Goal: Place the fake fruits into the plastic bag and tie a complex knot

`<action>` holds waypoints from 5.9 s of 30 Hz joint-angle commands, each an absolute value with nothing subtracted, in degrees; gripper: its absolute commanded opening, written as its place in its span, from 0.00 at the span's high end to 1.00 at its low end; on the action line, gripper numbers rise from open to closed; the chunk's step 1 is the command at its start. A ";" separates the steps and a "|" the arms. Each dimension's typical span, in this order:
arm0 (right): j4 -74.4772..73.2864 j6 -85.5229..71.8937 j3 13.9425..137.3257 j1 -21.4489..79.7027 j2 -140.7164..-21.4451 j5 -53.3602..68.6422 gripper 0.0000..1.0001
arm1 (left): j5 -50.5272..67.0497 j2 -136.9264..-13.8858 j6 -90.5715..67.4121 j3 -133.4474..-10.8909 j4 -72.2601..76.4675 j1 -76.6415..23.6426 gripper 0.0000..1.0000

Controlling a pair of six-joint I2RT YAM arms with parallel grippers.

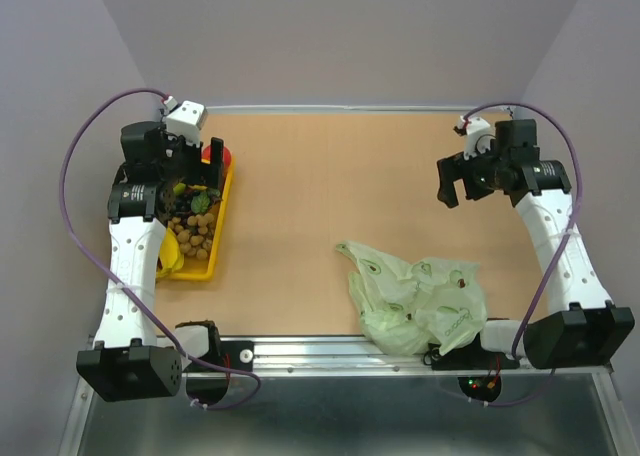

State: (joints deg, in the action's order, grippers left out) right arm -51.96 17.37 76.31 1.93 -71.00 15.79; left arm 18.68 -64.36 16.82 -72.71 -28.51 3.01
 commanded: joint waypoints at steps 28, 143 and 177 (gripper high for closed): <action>-59.41 20.04 90.88 42.89 -108.36 22.58 0.00 | 25.75 -59.24 7.30 -61.62 -22.32 2.99 0.01; -0.79 64.16 55.46 31.90 -57.74 52.47 1.00 | 47.72 -56.95 12.83 -47.38 14.77 -18.28 0.04; 11.10 9.41 71.79 33.58 -72.88 16.73 0.07 | 31.21 -60.29 -37.58 -39.90 28.65 -27.87 1.00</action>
State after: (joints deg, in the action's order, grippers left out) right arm 19.81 19.44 63.11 34.30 -76.38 33.34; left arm 35.48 -62.13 -21.74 -39.97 25.04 -29.71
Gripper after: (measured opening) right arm 0.887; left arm 0.026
